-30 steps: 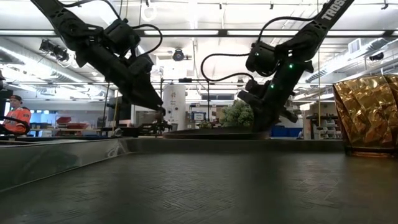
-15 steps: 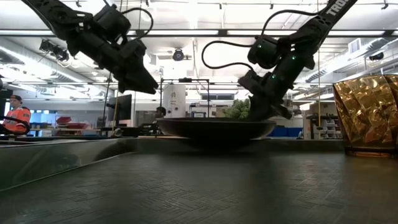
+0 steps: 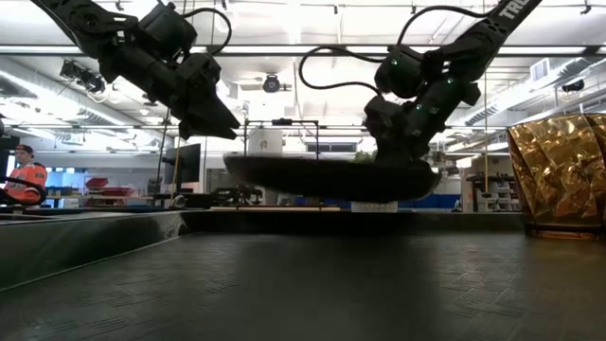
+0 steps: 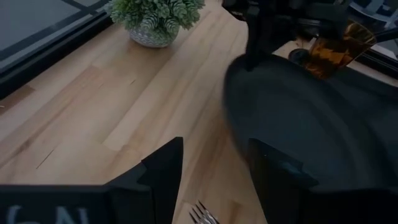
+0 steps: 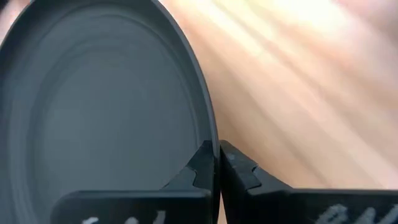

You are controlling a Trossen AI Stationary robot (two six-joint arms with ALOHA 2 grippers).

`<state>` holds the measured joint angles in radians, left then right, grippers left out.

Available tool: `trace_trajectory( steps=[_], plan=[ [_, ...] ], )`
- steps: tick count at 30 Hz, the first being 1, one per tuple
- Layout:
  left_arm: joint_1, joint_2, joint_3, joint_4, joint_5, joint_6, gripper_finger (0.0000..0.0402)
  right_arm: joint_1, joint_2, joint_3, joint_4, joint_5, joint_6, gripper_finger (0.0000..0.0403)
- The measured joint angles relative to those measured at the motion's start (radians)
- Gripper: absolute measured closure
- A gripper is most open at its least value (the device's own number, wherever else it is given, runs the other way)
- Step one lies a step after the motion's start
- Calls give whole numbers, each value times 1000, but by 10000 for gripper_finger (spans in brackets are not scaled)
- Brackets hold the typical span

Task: Pick and place plate/cup/fork/spoon on tray
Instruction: Put the black plate in the middle of the black tray

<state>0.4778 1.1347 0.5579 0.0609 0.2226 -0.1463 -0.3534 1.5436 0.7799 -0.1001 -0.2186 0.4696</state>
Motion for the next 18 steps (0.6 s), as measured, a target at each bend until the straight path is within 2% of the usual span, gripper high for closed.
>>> trace_trajectory(
  steps=[5, 18],
  plan=[
    [0, 0, 0, 0, 0, 0, 214, 36, 0, 0, -1, -41, -30, 389],
    [0, 0, 0, 0, 0, -8, 214, 196, 0, 0, -31, -47, -113, 389]
  ],
)
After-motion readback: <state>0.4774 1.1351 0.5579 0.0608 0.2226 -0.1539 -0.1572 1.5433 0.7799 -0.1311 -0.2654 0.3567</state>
